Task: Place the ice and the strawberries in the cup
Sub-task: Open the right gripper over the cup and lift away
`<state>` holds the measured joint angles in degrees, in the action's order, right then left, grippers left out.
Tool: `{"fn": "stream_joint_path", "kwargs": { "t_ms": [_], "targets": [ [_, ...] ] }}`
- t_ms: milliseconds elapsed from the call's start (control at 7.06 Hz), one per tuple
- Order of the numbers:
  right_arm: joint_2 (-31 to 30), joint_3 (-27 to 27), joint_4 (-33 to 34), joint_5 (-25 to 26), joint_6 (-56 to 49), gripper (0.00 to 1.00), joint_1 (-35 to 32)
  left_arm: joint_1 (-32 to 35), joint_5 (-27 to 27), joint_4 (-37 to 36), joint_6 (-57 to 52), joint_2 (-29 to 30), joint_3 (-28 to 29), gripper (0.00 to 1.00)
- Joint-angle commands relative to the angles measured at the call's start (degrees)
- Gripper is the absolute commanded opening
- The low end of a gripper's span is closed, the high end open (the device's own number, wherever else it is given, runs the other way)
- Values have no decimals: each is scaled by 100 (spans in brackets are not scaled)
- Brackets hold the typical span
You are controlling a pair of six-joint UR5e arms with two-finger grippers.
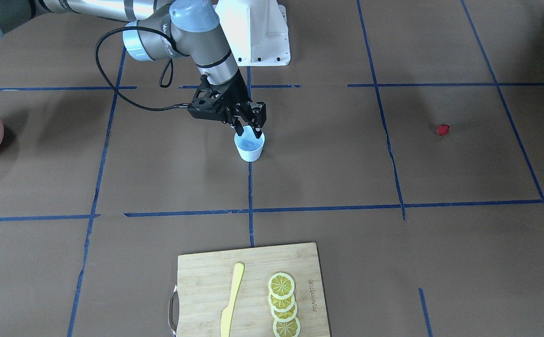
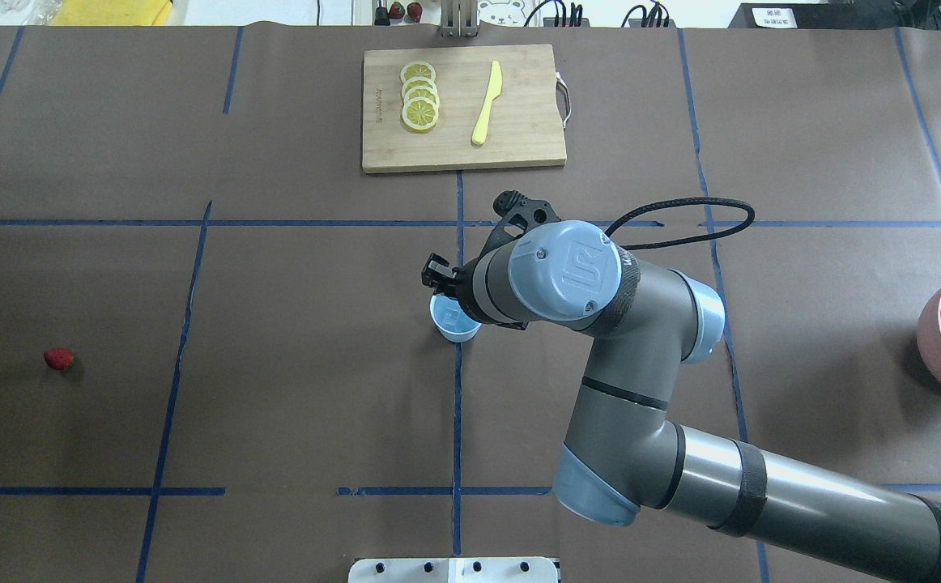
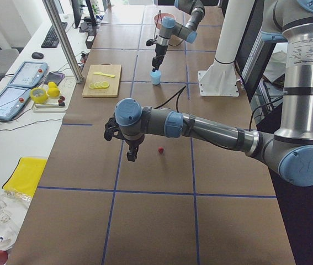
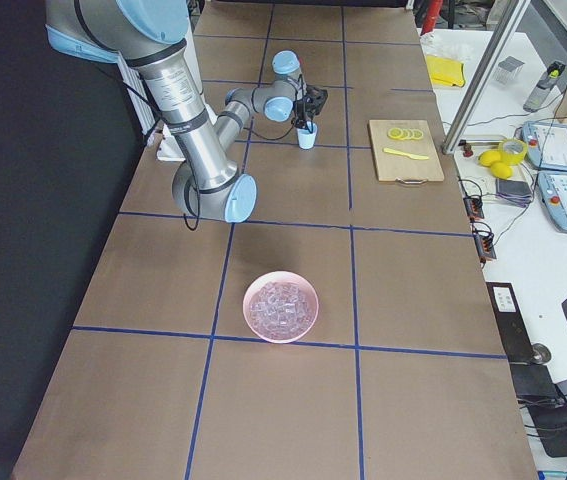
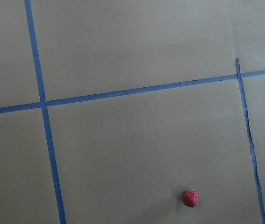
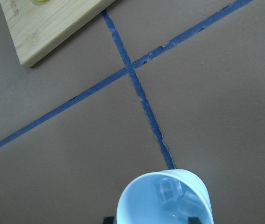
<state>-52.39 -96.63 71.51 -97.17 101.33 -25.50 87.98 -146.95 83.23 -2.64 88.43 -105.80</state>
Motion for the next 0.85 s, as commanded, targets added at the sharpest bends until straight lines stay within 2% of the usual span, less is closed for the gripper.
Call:
{"fn": "stream_joint_path", "kwargs": {
  "t_ms": [0, 142, 283, 567, 709],
  "targets": [
    [9, -31, 12, -30, -16, 61, -173, 0, 0, 0, -9, -1, 7, 100],
    [-112, -258, 64, -292, -16, 62, -505, 0, 0, 0, 0, -1, 7, 100],
    [-609, -869, 474, -808, -42, 64, -969, 0, 0, 0, 0, -1, 16, 100],
    [-1847, -1637, 548, -2168, -1047, 68, -2128, 0, 0, 0, 0, 8, 16, 100],
    [-2524, -1753, 513, -2941, -1906, 80, -2830, 0, 0, 0, -9, 8, 42, 100]
  ]
}}
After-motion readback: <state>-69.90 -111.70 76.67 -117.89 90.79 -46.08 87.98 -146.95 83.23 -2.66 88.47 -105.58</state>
